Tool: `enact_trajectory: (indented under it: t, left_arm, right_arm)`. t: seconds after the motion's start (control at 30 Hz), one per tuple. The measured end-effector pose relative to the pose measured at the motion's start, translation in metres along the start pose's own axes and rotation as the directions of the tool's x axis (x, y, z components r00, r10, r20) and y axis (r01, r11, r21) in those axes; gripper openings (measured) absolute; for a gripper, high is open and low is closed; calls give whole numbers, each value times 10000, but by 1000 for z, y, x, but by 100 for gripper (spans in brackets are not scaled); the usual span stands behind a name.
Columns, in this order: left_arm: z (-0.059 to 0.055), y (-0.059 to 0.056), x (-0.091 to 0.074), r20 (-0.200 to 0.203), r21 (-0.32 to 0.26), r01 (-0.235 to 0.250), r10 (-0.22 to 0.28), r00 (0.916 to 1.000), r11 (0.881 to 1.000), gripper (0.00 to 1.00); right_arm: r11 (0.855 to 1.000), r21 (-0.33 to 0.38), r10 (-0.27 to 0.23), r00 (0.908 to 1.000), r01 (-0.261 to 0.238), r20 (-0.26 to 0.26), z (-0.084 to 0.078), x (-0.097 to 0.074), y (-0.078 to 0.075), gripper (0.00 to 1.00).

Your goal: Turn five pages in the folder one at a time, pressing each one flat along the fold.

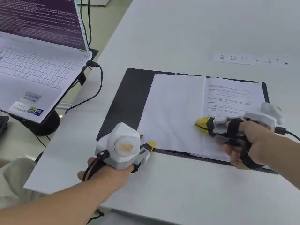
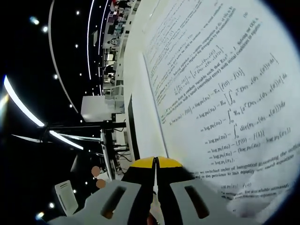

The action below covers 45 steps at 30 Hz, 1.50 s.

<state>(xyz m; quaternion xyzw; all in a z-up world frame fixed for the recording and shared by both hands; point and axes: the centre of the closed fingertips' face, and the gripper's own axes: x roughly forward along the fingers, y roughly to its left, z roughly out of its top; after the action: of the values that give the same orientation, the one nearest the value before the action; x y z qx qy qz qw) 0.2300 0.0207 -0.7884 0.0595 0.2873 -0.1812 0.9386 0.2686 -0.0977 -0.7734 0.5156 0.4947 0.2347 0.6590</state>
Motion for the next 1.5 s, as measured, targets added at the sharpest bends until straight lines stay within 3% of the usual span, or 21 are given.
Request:
enact_trajectory:
  t: [0.37, 0.63, 0.73, 0.83, 0.87, 0.97, 1.07, 1.17, 1.23, 1.3, 1.33, 1.37, 1.4, 1.43, 1.47, 1.5]
  left_arm:
    - [0, 0, -1, 54, -14, -20, 20, 10000, 10000, 22]
    - [0, -1, -1, 25, -115, -68, 68, 10000, 9999, 22]
    - [0, 0, -1, -19, -210, -124, 123, 9999, 9997, 22]
    - [1, 0, -1, -138, -295, -167, 163, 9998, 9994, 21]
    - [1, 0, -1, -227, -341, -167, 160, 9996, 9993, 21]
    - [2, -2, -6, -552, -1169, -24, -41, 9985, 9931, 20]
    - [14, -3, -18, -156, -1325, 73, -95, 9998, 9912, 15]
    - [26, -10, -33, 313, -1708, 297, -247, 9992, 9849, 23]
    - [28, -14, -46, 296, -1713, 312, -265, 9992, 9847, 24]
    - [29, -16, -56, 328, -1765, 369, -315, 9990, 9836, 27]
    - [32, -17, -63, 527, -1737, 399, -312, 9981, 9840, 28]
    - [33, -17, -67, 579, -1714, 359, -263, 9980, 9845, 33]
    - [33, -16, -74, 542, -1784, 295, -202, 9983, 9835, 38]
    - [34, -16, -79, 547, -1816, 302, -206, 9983, 9829, 43]
    - [34, -17, -86, 621, -1799, 362, -254, 9977, 9830, 46]
    - [35, -16, -90, 690, -1834, 348, -225, 9974, 9824, 48]
  right_arm:
    - [9994, 324, 72, 9999, -69, -100, -43, -19, -13, 0]
    - [9969, 785, 38, 9999, -27, -147, -56, -36, -29, 0]
    - [9941, 1087, 15, 9997, 12, -250, -70, -46, -32, 0]
    - [9955, 951, -4, 9996, 30, -272, -80, -57, -32, 0]
    - [9981, 605, 85, 9996, -70, -255, -83, -61, -30, 0]
    - [9988, -492, 64, 9997, -52, 245, -85, -82, -19, 0]
    - [9953, -948, -92, 9916, 216, 1289, -73, -108, -14, 0]
    - [9796, -1935, -134, 9789, 537, 2037, -65, -132, -7, 9]
    - [9522, -2879, -259, 9657, 1025, 2582, -61, -149, -4, 19]
    - [9436, -3053, -381, 9581, 1280, 2838, -62, -162, -2, 26]
    - [9328, -3291, -366, 9471, 1468, 3189, -59, -171, 0, 31]
    - [9154, -3642, -311, 9321, 1716, 3610, -55, -181, 2, 34]
    - [8908, -4094, -304, 9247, 1973, 3795, -53, -187, 3, 37]
    - [8645, -4486, -377, 9193, 2267, 3918, -52, -193, 3, 41]
    - [8327, -4833, -497, 9058, 2702, 4207, -48, -201, 1, 44]
    - [8039, -5169, -527, 9010, 2941, 4307, -46, -205, 0, 45]
